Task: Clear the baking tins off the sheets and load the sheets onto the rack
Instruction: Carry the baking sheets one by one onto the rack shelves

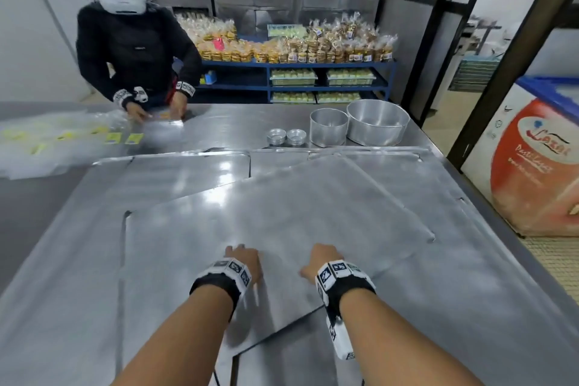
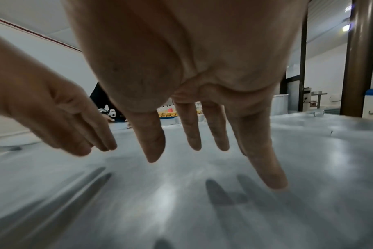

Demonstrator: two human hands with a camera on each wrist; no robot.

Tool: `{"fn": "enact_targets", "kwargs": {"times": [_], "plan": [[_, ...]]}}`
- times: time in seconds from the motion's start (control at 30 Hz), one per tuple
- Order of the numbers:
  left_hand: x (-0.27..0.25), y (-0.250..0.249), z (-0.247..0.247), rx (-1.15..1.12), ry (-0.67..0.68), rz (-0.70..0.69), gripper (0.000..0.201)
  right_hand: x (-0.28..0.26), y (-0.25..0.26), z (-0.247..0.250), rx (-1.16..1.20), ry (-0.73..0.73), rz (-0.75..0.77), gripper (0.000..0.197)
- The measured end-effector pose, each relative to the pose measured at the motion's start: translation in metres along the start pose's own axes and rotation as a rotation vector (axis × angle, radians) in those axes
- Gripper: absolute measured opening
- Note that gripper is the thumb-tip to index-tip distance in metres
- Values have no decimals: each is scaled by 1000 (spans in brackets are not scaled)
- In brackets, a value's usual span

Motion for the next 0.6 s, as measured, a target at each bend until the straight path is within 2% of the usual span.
{"fn": "enact_targets", "kwargs": {"times": [0.17,0.27,0.4,0.5,0.6], "plan": [[-39,28,-70,-95,63,67,78,-40,4,-67,-8,-14,-23,60],[-61,28,-77,-106,70,48,82,-56,2,-90,29,-85,-8,70],[-83,24,-74,-74,89,1,85,-72,-1,-96,74,-151,40,70],[-97,30,-76,-51,50,-34,78,-80,-2,-102,59,-154,37,74],[-109,41,-67,-39,-87,-24,45,-88,-1,-105,44,-172,27,71]]}}
Point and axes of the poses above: each hand's wrist, its own x-axis towards the middle knuckle, its own z-axis out of the back of the hand, y = z × x, the point moved 4 cm from there along x, towards the middle knuckle, and after that the axes turned 14 degrees about x, right-handed, at the moved point
